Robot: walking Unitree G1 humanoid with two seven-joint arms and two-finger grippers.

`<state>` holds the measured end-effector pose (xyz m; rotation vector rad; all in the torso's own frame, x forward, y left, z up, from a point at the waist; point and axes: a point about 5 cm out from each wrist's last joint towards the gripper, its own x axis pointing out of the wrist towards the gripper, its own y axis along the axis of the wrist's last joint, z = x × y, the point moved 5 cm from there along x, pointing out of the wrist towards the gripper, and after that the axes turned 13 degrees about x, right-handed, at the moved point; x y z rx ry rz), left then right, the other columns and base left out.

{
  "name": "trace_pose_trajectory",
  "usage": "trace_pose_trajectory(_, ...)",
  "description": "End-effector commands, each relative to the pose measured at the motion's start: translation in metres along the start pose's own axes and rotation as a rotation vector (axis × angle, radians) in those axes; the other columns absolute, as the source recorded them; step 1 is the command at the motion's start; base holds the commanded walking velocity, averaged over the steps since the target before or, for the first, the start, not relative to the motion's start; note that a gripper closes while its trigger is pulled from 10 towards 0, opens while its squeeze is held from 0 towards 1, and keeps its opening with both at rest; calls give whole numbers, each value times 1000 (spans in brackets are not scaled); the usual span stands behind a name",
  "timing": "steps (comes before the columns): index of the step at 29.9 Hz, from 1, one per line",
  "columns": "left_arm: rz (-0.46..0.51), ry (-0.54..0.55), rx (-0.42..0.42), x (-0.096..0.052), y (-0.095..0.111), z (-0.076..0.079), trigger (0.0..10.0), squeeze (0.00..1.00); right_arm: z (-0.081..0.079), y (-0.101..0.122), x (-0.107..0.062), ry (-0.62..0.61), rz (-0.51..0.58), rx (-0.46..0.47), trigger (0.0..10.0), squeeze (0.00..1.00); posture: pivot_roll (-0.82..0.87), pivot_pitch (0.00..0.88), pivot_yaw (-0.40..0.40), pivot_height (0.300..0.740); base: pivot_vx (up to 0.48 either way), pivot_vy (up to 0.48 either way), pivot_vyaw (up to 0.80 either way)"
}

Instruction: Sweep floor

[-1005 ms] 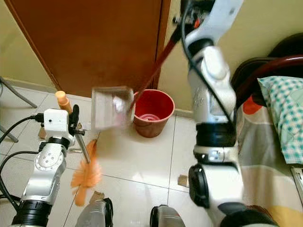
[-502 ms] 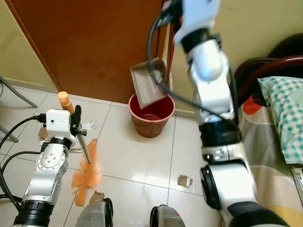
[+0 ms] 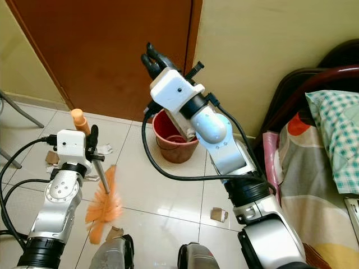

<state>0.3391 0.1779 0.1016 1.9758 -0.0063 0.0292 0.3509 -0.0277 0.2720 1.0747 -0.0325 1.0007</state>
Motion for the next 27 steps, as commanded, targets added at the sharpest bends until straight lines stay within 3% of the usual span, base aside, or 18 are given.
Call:
trace_pose_trajectory(1,-17,-14,2,0,-4,4,10000,0,7,16,5,-10,74,-70,10000,0,-17,98,-52,740,0,0,0)
trace_pose_trajectory(6,-15,-15,3,0,-4,4,10000,0,29,46,15,-118,177,-42,10000,0,-16,95,-52,740,0,0,0)
trace_pose_trajectory(9,-14,-15,4,1,-4,4,10000,0,48,67,24,-222,244,133,10000,0,-16,90,-53,740,0,0,0)
trace_pose_trajectory(13,-13,-12,10,1,-4,3,10000,0,54,81,30,-250,282,226,10000,0,-16,87,-54,740,0,0,0)
trace_pose_trajectory(14,-18,-8,18,-1,-6,0,10000,0,53,79,31,-257,277,294,10000,0,-15,86,-56,740,0,0,0)
trace_pose_trajectory(20,-39,-6,30,-8,-13,-5,10000,0,51,66,29,-293,221,446,10000,0,-5,87,-60,740,0,0,0)
trace_pose_trajectory(21,-47,-10,33,-12,-16,-4,10000,0,46,59,25,-299,189,497,10000,0,-2,88,-60,740,0,0,0)
trace_pose_trajectory(26,-59,-18,32,-18,-19,-2,10000,0,34,40,13,-311,113,571,10000,0,1,90,-59,740,0,0,0)
trace_pose_trajectory(27,-65,-31,28,-21,-20,1,10000,0,24,23,1,-333,44,626,10000,0,2,90,-58,740,0,0,0)
